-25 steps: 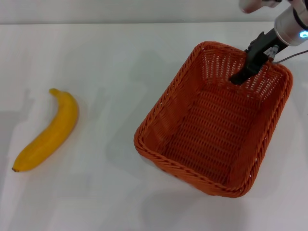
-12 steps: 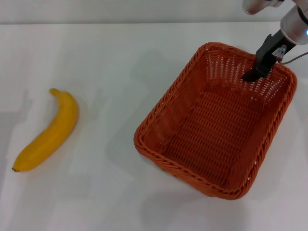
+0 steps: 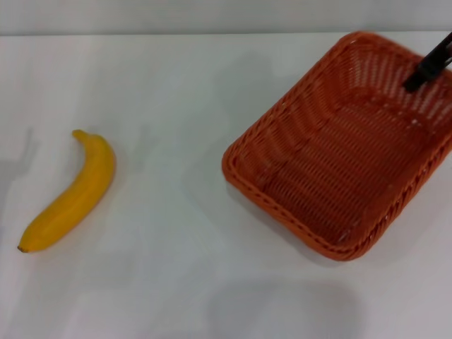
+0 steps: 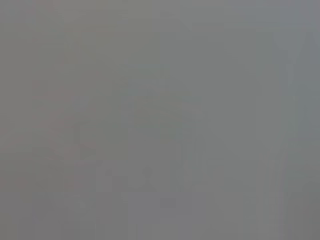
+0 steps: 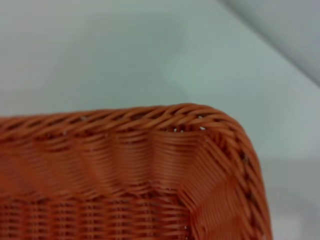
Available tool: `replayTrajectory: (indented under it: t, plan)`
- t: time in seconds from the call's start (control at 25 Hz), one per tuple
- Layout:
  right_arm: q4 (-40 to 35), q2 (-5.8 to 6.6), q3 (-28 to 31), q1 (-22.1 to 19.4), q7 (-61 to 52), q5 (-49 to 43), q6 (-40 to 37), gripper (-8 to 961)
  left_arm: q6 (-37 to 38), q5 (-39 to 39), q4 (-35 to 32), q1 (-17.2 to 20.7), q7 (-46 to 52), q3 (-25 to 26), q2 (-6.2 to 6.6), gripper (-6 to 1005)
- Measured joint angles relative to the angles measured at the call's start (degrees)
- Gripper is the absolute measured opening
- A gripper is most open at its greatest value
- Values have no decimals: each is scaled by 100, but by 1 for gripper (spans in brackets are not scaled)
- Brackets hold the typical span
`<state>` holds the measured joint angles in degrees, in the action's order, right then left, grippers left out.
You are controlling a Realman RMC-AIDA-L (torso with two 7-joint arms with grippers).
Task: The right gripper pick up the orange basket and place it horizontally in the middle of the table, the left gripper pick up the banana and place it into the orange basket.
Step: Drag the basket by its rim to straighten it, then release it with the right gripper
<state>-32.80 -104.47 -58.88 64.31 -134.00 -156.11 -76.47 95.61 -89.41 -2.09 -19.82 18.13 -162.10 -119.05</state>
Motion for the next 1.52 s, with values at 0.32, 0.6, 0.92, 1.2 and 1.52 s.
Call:
replayTrajectory:
  t: [0.32,0.6,0.92,1.2,1.52]
  plan:
    - [-66,293,758,-286,-1534,-19,-776,212,13,-231,498,-203,30,3,20,892]
    - [-1924,-586,1585,-1567,-2343,135,-1259,159,-14,-382,512,-272,309,-58,250,892]
    - [-2982,-1157,1137,-2749,-2871,947,-842,139,3,-388,526,-265,473,-60,355,891]
    - [-3311,-1122,600,-3242,-2754,1830,-832,127,26,-420,582,-259,477,-33,331,891]
    - [-3339,-1104,538,-3316,-2545,2063,-1091,115,29,-451,786,-325,479,-14,179,890]
